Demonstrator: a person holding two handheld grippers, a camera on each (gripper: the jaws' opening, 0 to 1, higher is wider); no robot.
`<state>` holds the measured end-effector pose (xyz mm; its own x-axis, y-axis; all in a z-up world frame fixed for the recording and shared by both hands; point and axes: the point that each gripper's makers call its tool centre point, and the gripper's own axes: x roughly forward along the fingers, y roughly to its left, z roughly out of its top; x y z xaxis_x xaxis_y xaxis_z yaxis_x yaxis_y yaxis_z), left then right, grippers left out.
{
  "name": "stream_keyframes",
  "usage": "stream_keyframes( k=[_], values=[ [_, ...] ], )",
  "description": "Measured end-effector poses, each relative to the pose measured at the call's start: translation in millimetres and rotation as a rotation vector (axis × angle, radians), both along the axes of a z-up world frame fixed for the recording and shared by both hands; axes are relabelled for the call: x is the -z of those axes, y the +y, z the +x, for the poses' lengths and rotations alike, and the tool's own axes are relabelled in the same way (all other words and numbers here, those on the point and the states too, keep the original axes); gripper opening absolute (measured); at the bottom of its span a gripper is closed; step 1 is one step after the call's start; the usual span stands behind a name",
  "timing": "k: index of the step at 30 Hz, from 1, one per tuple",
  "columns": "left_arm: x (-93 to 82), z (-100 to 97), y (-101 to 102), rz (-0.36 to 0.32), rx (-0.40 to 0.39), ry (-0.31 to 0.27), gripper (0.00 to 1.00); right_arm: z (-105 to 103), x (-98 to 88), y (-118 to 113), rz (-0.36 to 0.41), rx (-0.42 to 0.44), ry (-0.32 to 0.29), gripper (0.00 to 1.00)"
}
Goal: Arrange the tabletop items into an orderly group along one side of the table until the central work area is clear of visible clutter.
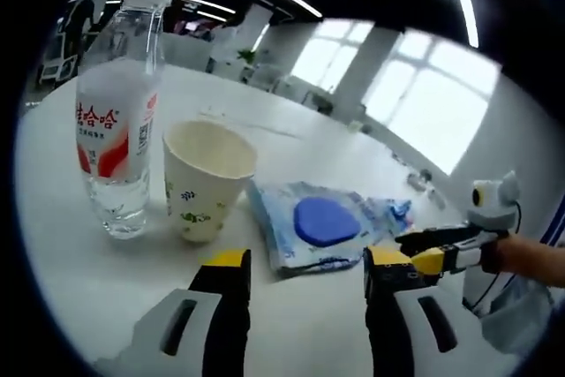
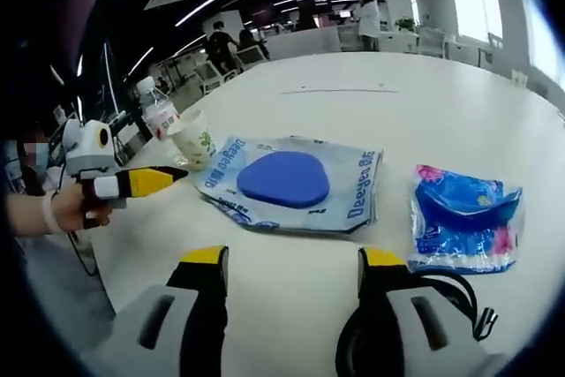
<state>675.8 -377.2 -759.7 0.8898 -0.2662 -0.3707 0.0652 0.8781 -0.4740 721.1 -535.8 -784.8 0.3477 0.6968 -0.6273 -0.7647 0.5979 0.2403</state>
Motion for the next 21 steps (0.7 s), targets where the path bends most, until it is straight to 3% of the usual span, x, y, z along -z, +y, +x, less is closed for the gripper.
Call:
stream_keyframes(
  k=[9,16,21],
  values=[
    [-10.6,-11.5,-0.5,0.027,0.022,-0.027,0.61,-18.6,-11.3,-8.6,0.028,-0.043,-0.033,0.79],
    [-12.8,-19.0,-4.6,0.036,0.044,-0.040,0.70,-21.3,-24.3,-15.7,0.079,-0.020,-0.073,0.93],
    [-21.8,-27.4,-3.1,0.073,0.075,-0.065,0.78,-24.8,-23.2,-27.1,0.044,-0.037,-0.094,1.00]
  ],
)
